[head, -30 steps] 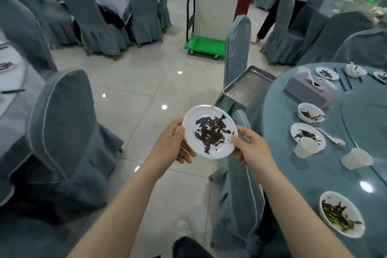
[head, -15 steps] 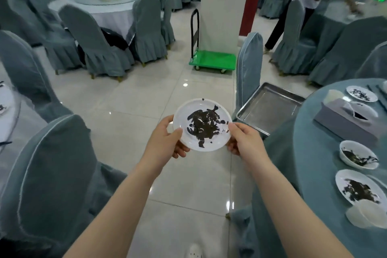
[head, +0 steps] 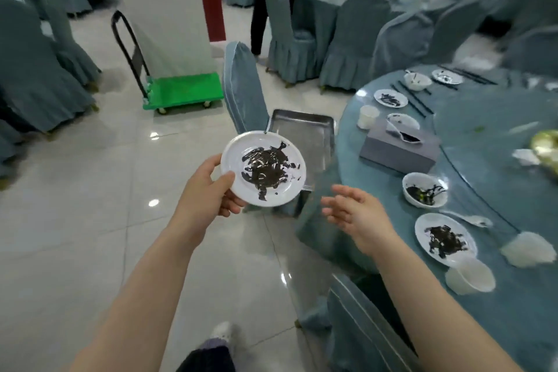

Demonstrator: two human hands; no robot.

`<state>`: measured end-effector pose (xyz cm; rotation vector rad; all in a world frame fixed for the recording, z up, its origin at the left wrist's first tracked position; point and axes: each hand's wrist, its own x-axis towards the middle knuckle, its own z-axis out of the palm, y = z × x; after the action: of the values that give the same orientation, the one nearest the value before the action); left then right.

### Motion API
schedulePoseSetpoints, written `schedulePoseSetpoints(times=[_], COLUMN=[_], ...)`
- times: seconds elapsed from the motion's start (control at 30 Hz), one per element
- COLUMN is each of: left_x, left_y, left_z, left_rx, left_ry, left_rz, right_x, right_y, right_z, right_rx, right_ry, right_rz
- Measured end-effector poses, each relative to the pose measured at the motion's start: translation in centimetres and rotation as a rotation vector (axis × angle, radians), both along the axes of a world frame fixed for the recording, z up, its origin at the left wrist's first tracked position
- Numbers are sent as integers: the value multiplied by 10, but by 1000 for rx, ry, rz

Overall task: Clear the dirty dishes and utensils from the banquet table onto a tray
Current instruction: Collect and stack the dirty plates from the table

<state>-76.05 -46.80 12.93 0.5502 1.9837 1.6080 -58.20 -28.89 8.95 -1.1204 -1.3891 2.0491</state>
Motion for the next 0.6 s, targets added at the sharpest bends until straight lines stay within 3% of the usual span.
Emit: schedulePoseSetpoints(times=[0.3,0.6], left_x=[-83,-99], left_y=[129,216], left_z=[2,-16], left_rx=[71,106], left_ry=[-68,-261], left_rz=[-374,-625], right_x=[20,46], right_y=[44,54], right_z=[-24,-68], right_rx=[-169,-478], right_ry=[-17,-10], right_rz=[-560,-1029])
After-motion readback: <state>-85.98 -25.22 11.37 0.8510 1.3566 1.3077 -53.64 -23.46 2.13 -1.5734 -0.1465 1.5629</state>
